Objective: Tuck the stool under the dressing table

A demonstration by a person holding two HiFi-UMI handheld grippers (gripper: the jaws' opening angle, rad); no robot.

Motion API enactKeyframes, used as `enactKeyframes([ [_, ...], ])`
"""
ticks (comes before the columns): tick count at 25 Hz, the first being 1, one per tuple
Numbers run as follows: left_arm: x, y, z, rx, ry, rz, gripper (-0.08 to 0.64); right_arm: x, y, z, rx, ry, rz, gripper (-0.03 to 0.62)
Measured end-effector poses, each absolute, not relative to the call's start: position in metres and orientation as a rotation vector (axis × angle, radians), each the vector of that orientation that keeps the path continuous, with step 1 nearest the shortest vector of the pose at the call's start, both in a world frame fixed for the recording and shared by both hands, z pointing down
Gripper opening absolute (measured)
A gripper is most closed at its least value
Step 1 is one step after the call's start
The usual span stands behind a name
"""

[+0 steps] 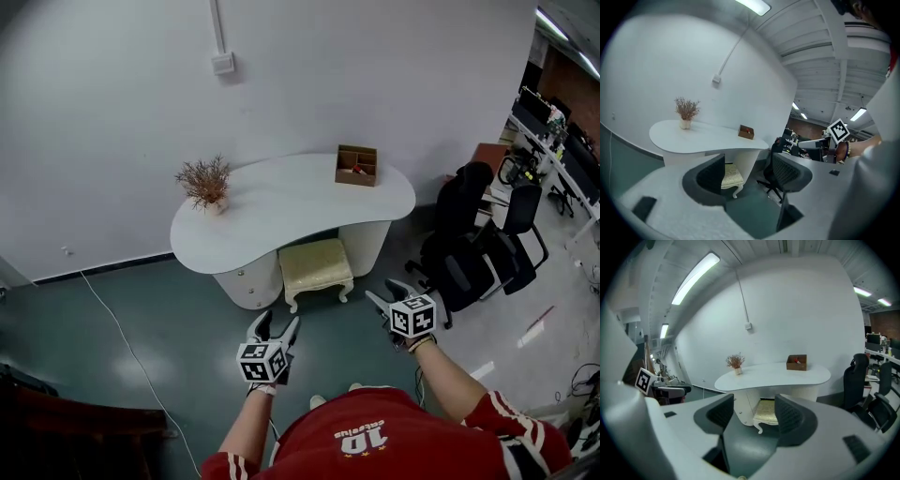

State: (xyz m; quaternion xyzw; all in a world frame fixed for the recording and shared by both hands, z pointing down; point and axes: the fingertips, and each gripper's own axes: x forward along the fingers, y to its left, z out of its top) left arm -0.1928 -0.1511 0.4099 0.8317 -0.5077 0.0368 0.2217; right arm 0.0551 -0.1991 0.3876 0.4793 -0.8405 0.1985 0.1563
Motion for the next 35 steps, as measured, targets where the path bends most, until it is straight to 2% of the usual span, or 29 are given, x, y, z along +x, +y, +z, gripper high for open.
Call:
enactKeyframes([
  [5,-0.194,-0.117,0.334,2.419,-1.528,0.079,0.311,0.08,-0.171,0.324,1.427,-2.522,0.481,0.262],
  [14,-0.145,-0.077,0.232,2.513,-1.67,-0.047,0.311,0.143,-0.123,0.207,1.486,-2.701,0.2,0.27],
  [20,-0.111,-0.045,0.192,2.554,-1.751,-0.083,0.311,0.186,-0.098,0.168,1.559,-2.779,0.156,0.271],
  [25,-0.095,-0.026,0.167,2.556,-1.793,-0.113,0.308,0.188,-0.09,0.154,1.54,-2.836,0.138,0.27],
  [28,-0.088,-0.02,0.159,2.581,-1.759,-0.098,0.288,0.178,-0.081,0.146,1.45,-2.907,0.145,0.262],
  [35,-0.094,-0.019,0.133,2.677,-1.735,-0.146,0.17,0.151,-0.067,0.133,1.363,-2.916,0.051,0.19],
])
